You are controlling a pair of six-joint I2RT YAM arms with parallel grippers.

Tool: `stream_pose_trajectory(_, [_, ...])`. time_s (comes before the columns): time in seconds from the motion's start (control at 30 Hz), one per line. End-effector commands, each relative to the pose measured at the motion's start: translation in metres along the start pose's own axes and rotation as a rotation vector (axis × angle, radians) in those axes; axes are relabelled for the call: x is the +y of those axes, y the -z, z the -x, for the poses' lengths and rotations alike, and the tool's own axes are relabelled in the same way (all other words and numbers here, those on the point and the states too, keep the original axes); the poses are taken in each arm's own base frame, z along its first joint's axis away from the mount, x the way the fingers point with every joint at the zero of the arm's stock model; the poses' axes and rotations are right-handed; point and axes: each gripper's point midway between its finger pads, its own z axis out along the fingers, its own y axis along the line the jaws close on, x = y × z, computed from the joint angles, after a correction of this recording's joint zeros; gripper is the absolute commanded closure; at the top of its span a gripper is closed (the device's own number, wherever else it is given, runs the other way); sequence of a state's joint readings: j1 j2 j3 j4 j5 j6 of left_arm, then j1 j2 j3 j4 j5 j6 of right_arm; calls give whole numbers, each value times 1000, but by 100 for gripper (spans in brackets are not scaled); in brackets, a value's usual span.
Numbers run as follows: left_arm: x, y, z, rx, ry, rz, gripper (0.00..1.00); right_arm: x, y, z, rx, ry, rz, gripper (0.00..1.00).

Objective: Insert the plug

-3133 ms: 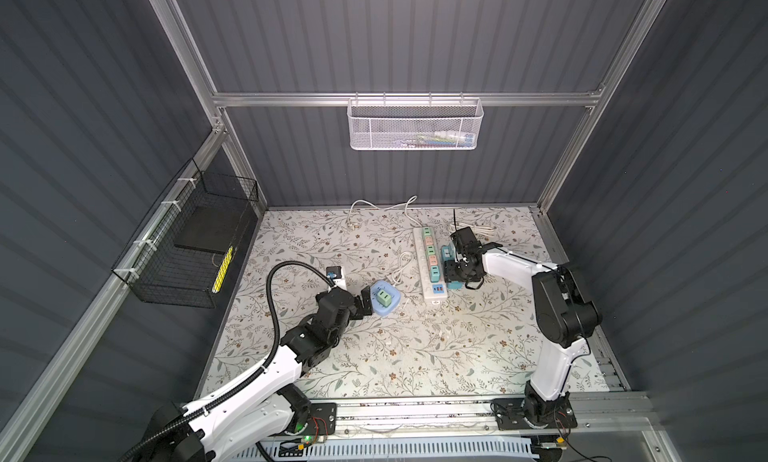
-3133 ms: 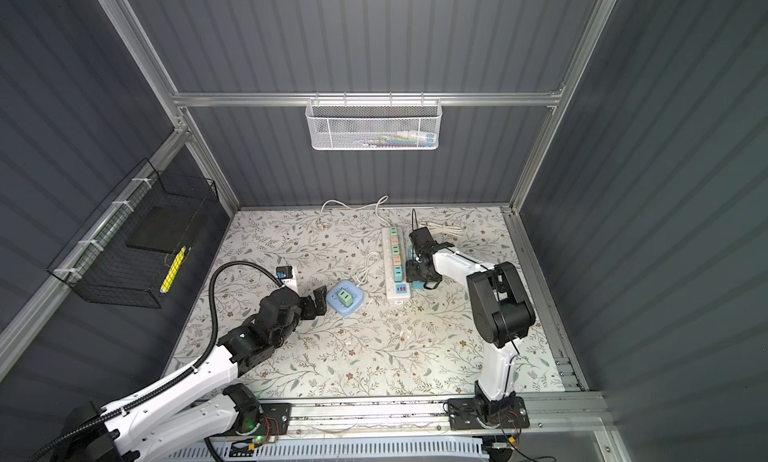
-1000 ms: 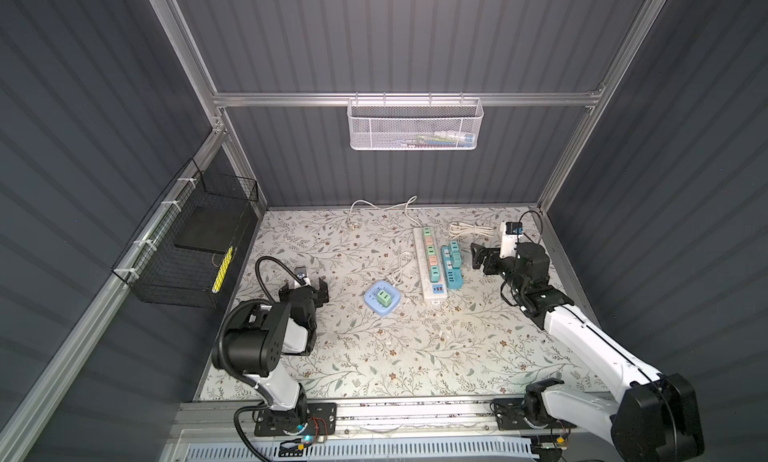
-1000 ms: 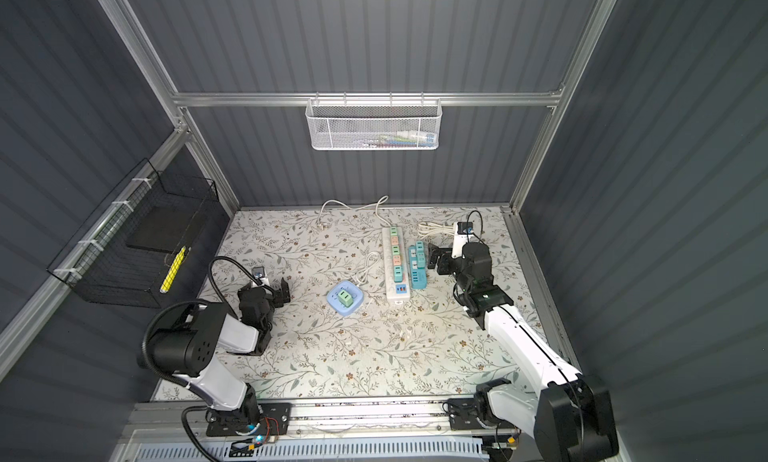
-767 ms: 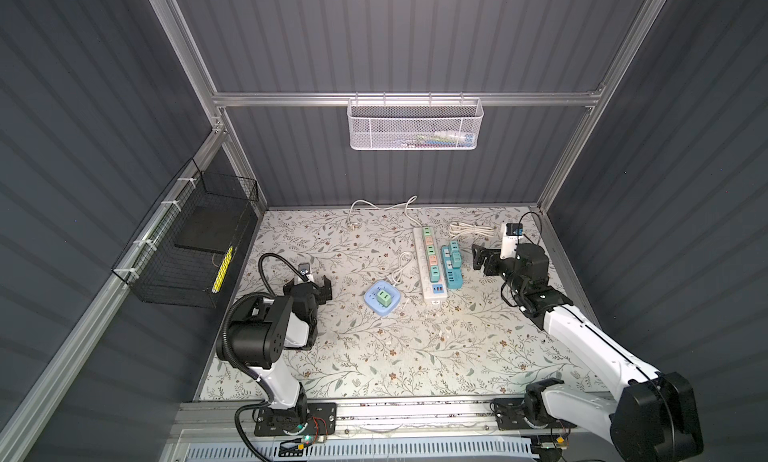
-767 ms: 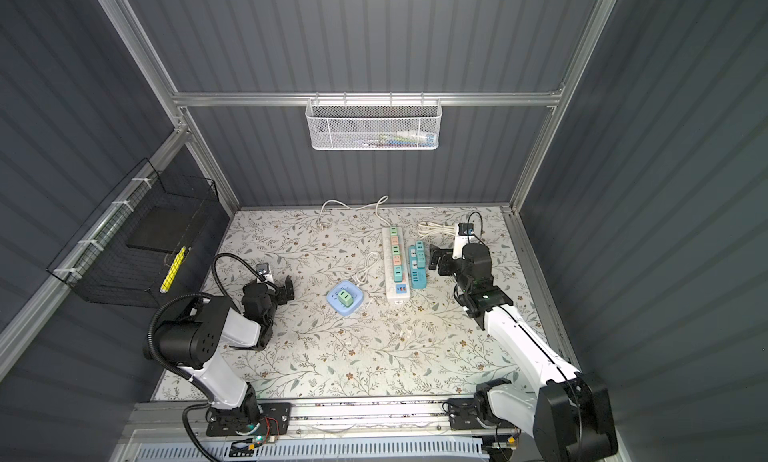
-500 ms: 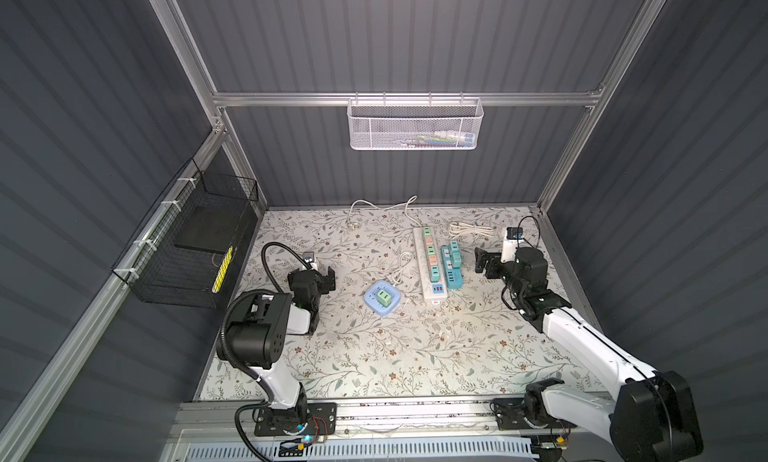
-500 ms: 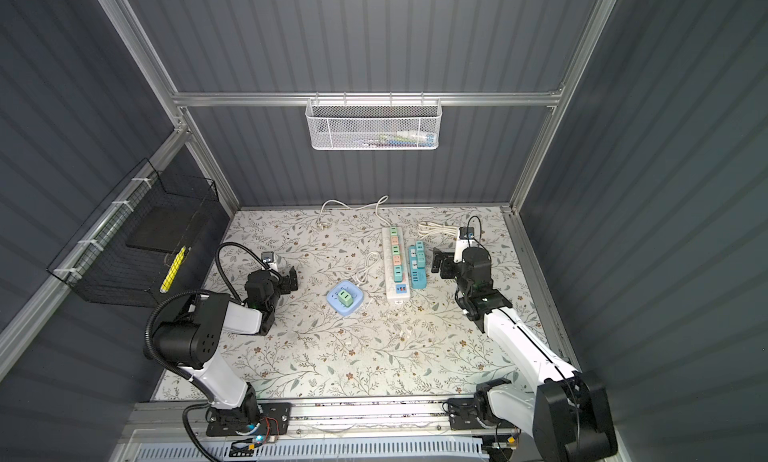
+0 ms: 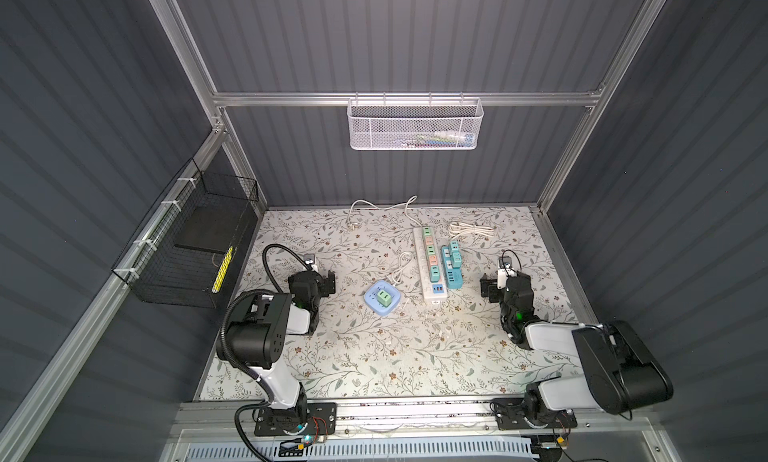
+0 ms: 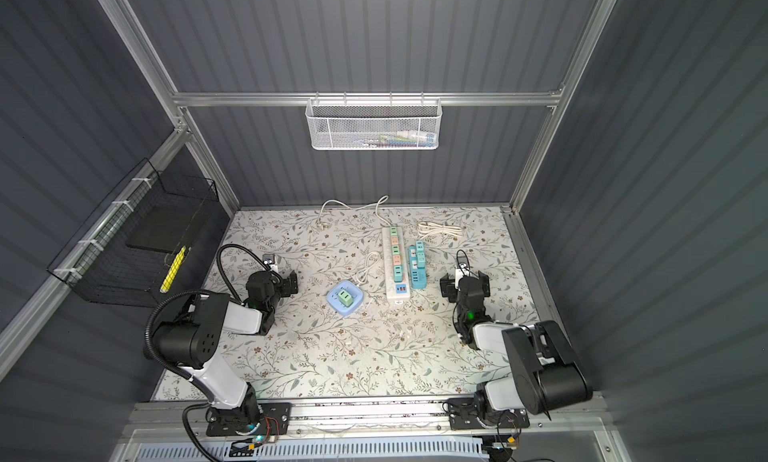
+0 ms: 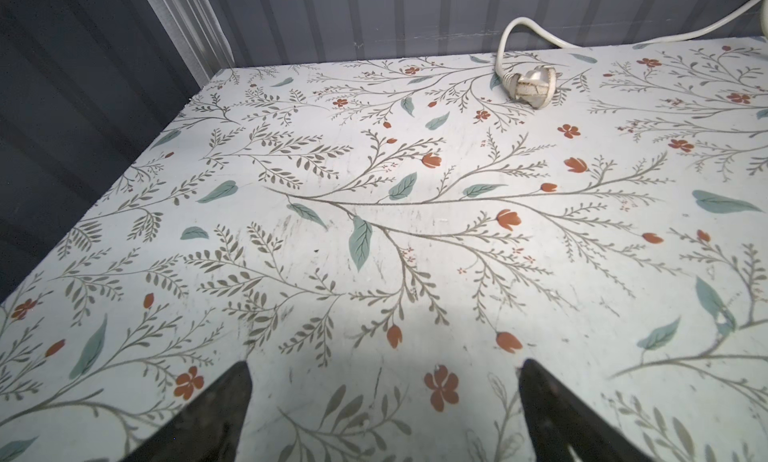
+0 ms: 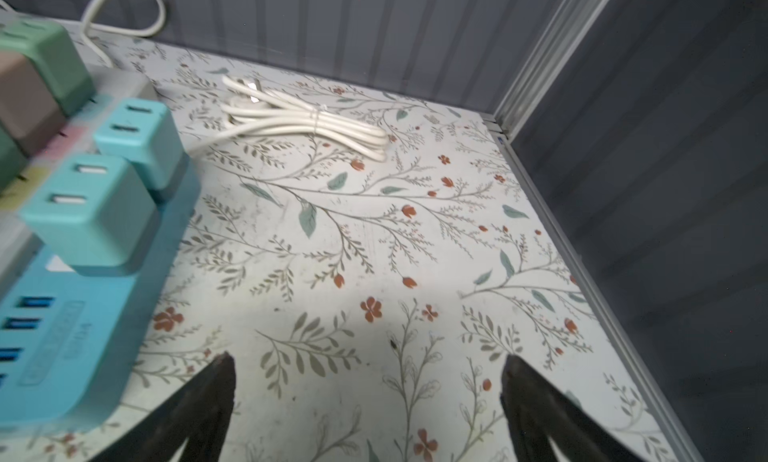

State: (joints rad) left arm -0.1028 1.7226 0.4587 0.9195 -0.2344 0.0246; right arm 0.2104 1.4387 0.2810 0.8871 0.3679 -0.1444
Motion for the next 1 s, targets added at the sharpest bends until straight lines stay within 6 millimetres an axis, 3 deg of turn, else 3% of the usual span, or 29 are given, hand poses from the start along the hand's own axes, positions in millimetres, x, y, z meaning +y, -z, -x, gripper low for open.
stream_pose_trajectory(0.0, [3,-1,6,-16,6,8,0,-32,12,49,-224,-96,-156,1])
stream_pose_trajectory(0.17, [4,0,6,-16,5,9,0,-42,12,46,-227,-137,-192,1])
stream_pose_trajectory(0.37, [3,0,6,-15,4,8,0,-39,-18,22,-67,-274,89,1])
stream_pose_trajectory(0.5, [3,-1,6,-16,6,8,0,-36,-20,23,-84,-291,155,1])
stream_pose_trajectory(0.6, [4,-1,6,-14,6,9,0,-44,-20,22,-73,-311,112,1])
stream_pose_trajectory(0.97, [3,-1,6,-14,6,8,0,-44,-19,24,-101,-310,109,1])
